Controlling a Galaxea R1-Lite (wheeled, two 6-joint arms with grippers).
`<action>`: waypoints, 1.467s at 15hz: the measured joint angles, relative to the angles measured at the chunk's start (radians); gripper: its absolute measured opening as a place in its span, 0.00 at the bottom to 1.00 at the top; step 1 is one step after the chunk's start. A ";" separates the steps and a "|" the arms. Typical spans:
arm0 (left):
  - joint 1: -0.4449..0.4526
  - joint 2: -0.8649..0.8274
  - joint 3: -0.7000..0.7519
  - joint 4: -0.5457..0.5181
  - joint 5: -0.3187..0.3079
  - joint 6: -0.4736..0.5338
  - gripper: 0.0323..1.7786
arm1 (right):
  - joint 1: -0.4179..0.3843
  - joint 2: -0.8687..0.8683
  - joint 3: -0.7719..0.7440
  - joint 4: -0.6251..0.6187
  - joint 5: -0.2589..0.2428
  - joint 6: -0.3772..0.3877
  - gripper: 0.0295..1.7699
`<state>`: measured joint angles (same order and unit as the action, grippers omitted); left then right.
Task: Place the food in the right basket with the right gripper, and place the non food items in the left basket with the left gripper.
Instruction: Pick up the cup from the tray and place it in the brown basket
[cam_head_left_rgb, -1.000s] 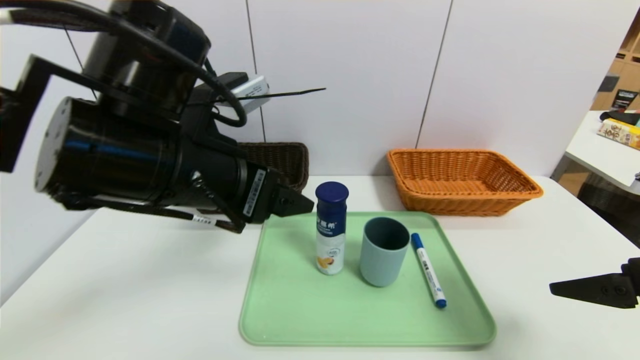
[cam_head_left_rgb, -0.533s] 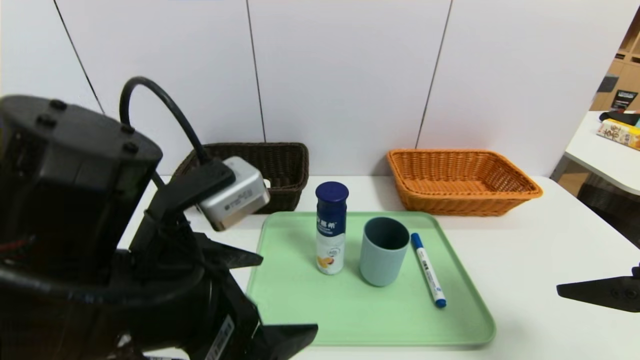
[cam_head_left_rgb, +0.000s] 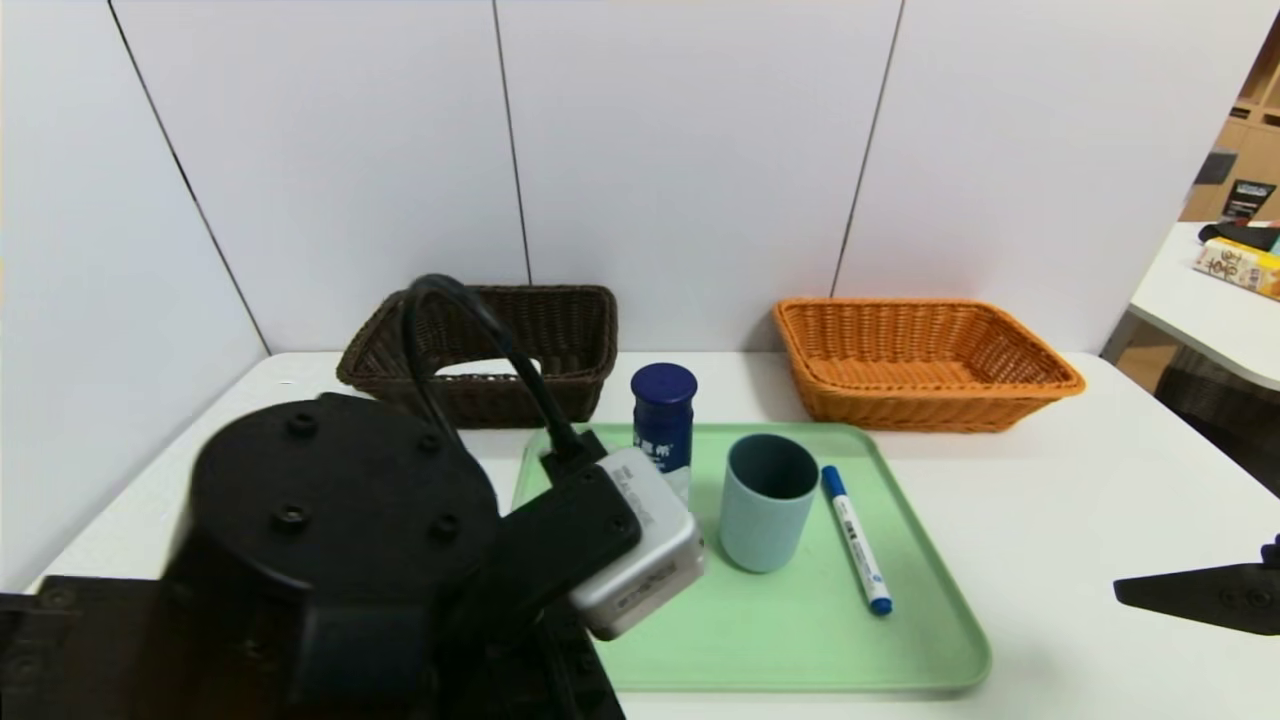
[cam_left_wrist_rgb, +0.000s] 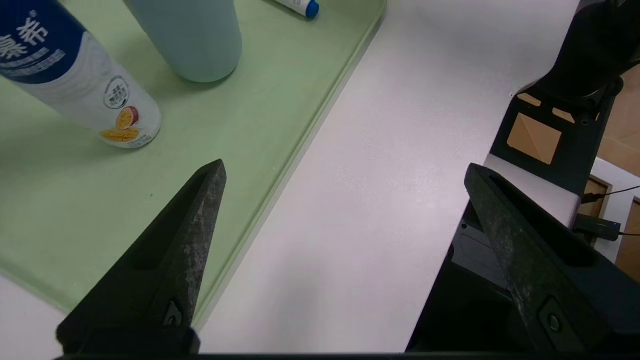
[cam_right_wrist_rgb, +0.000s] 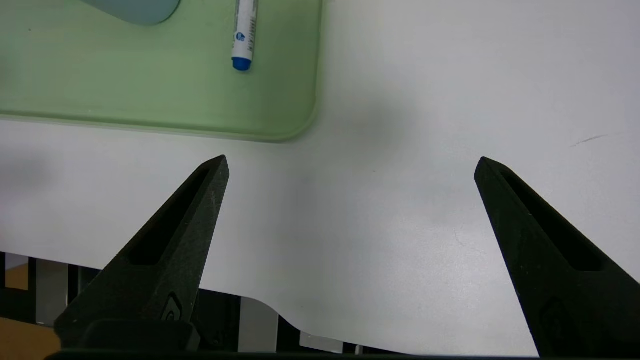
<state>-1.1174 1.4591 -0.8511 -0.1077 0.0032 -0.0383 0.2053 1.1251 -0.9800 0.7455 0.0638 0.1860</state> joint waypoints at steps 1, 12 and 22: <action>-0.008 0.029 0.003 -0.037 0.001 -0.001 0.95 | 0.000 -0.003 0.008 0.001 -0.001 0.000 0.96; -0.044 0.365 0.007 -0.427 0.201 0.010 0.95 | -0.034 -0.027 0.023 0.000 -0.019 0.002 0.96; -0.052 0.490 -0.046 -0.509 0.430 0.005 0.95 | -0.036 -0.024 0.023 0.000 -0.018 0.000 0.96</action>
<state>-1.1698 1.9487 -0.8970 -0.6166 0.4334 -0.0336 0.1691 1.1011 -0.9572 0.7451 0.0455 0.1860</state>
